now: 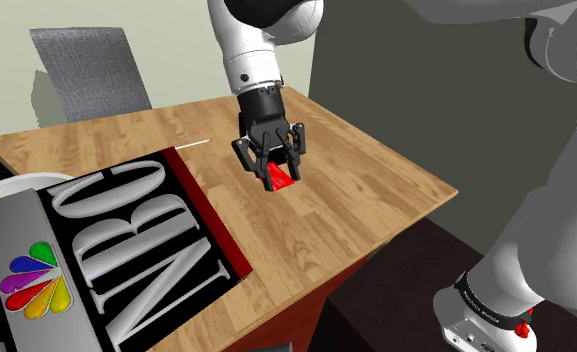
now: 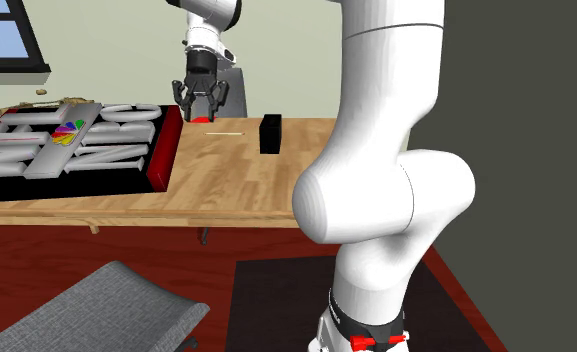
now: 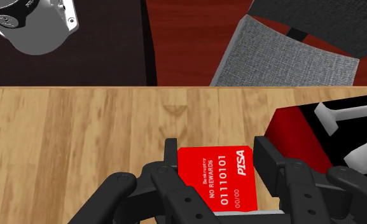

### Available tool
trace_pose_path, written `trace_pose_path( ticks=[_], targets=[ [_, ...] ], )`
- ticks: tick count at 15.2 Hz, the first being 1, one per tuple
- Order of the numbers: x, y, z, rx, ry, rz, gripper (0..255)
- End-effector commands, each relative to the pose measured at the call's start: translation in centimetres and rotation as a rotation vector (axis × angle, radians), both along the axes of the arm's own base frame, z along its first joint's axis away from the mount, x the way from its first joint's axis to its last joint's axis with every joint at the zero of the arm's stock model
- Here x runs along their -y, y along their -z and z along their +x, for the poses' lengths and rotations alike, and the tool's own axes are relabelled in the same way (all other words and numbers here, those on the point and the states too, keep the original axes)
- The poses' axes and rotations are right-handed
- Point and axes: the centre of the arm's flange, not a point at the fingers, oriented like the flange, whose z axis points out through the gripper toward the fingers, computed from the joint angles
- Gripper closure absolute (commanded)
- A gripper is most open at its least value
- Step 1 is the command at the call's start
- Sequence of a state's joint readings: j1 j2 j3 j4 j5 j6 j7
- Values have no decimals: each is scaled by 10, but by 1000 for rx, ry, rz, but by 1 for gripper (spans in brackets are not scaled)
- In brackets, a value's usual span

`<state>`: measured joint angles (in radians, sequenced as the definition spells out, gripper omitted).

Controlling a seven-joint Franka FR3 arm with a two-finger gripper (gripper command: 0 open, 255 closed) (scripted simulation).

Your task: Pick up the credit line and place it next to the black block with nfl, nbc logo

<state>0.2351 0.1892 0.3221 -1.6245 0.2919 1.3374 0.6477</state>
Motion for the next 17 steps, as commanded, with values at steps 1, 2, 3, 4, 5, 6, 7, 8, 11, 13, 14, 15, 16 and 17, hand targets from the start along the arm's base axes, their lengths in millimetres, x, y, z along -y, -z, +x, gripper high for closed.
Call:
trace_pose_path(
  ticks=[1, 2, 3, 4, 5, 6, 7, 8, 11, 13, 14, 15, 16, 17],
  targets=[
    [-1, 10, 0, 0, 0, 0, 255],
    [-1, 15, 0, 0, 0, 0, 255],
    [-1, 21, 0, 0, 0, 0, 255],
    [-1, 26, 0, 0, 0, 0, 255],
    [-1, 31, 0, 0, 0, 0, 255],
    [-1, 37, 0, 0, 0, 0, 255],
    [-1, 42, 0, 0, 0, 0, 255],
    [-1, 47, 0, 0, 0, 0, 255],
    [-1, 63, 0, 0, 0, 0, 255],
    [-1, 74, 0, 0, 0, 0, 255],
    [-1, 79, 0, 0, 0, 0, 255],
    [-1, 84, 0, 0, 0, 0, 255],
    [-1, 89, 0, 0, 0, 0, 255],
    [-1, 95, 0, 0, 0, 0, 255]
  ],
)
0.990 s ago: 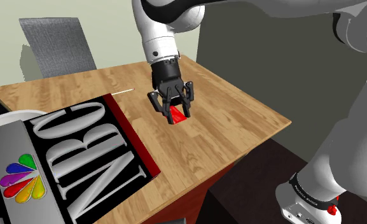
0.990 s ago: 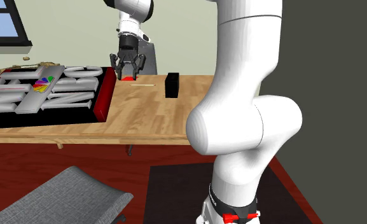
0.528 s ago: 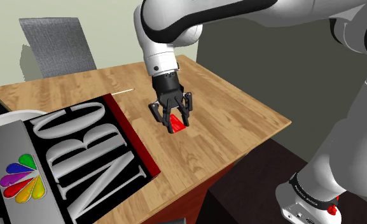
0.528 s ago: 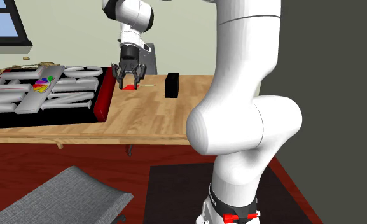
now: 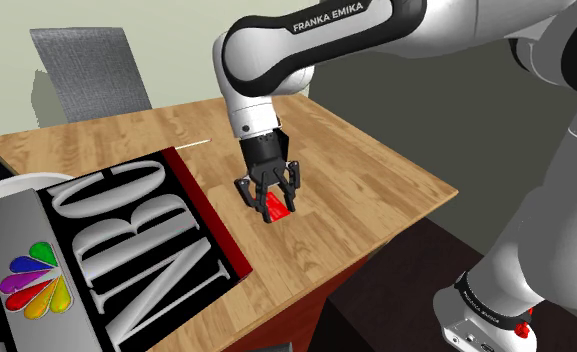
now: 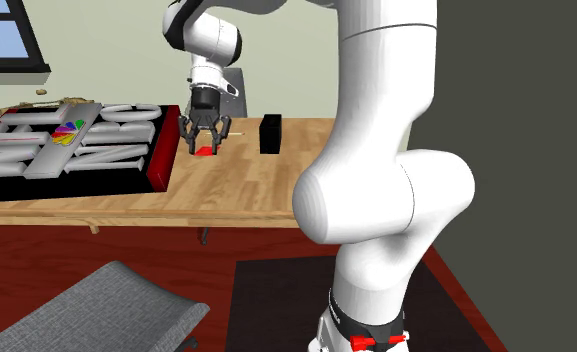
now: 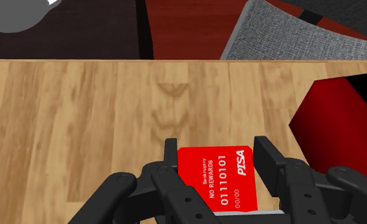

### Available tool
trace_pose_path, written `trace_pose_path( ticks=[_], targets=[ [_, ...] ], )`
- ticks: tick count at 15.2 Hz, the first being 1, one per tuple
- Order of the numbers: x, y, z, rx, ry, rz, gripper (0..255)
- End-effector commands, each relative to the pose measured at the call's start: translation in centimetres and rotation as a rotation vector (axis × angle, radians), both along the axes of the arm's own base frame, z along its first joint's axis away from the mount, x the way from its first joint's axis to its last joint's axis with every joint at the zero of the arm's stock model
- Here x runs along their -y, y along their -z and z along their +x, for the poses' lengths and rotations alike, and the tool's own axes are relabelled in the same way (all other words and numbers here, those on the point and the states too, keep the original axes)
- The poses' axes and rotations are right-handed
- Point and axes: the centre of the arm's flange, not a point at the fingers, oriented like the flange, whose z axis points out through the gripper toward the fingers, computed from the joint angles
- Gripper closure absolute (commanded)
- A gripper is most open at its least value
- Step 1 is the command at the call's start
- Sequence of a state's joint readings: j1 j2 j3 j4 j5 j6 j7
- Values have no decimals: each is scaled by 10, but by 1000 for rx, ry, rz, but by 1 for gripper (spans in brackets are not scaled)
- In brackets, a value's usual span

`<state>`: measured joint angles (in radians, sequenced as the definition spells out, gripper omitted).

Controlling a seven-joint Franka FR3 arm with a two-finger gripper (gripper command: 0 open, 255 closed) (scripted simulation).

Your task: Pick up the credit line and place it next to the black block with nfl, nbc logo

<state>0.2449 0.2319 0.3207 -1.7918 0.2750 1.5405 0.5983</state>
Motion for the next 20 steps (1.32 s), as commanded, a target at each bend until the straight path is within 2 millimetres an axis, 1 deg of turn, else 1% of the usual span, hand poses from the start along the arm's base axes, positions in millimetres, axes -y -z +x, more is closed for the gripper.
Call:
trace_pose_path(
  ticks=[1, 14, 20],
  targets=[
    [1, 12, 0, 0, 0, 0, 255],
    [1, 81, 0, 0, 0, 0, 255],
    [1, 81, 0, 0, 0, 0, 255]
  ],
)
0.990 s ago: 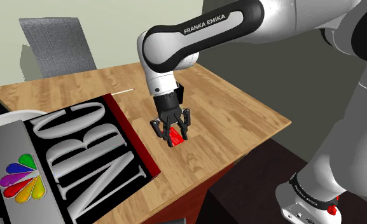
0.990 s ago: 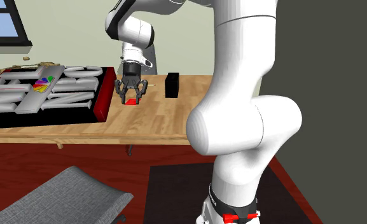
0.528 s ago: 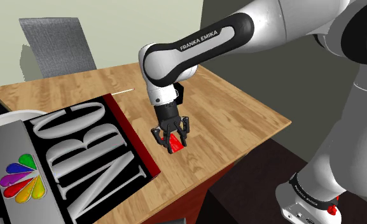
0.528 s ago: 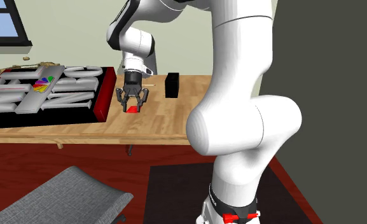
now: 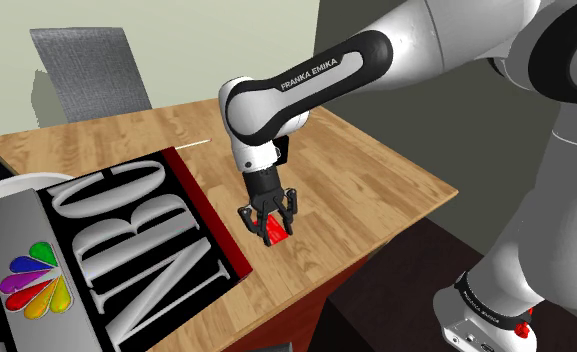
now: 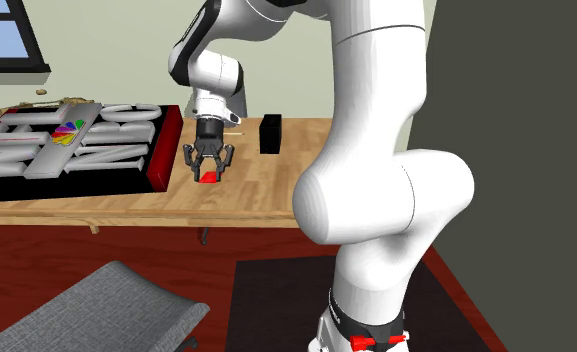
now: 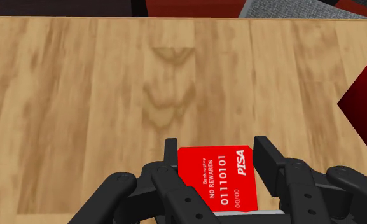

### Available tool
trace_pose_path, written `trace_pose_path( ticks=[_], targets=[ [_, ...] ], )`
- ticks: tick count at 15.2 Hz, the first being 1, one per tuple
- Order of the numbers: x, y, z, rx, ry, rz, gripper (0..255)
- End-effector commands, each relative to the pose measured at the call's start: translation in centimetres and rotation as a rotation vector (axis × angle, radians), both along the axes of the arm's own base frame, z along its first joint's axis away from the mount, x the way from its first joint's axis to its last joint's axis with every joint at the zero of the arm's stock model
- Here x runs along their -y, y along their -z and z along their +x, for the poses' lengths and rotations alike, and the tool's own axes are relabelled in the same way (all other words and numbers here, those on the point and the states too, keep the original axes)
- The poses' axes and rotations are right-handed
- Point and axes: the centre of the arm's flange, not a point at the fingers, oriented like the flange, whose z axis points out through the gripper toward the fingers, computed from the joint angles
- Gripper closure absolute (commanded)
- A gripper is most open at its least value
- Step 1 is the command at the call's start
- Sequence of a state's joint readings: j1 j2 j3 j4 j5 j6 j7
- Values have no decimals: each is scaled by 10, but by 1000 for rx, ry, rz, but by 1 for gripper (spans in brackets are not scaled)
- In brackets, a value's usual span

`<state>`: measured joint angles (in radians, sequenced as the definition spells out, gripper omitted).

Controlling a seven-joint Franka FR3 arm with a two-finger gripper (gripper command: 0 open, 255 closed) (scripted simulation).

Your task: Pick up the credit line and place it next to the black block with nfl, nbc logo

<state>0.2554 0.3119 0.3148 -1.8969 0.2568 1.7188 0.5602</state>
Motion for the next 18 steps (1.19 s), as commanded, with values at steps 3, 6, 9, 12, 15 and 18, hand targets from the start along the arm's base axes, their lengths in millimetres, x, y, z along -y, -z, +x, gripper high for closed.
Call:
trace_pose_path(
  ticks=[3, 6, 9, 12, 15, 18],
  targets=[
    [0, 0, 0, 0, 0, 0, 0],
    [0, 0, 0, 0, 0, 0, 0],
    [1, -22, 14, 0, 0, 0, 0],
    [3, -42, 27, 0, 0, 0, 0],
    [3, -42, 27, 0, 0, 0, 0],
    [3, -42, 27, 0, 0, 0, 0]
  ],
)
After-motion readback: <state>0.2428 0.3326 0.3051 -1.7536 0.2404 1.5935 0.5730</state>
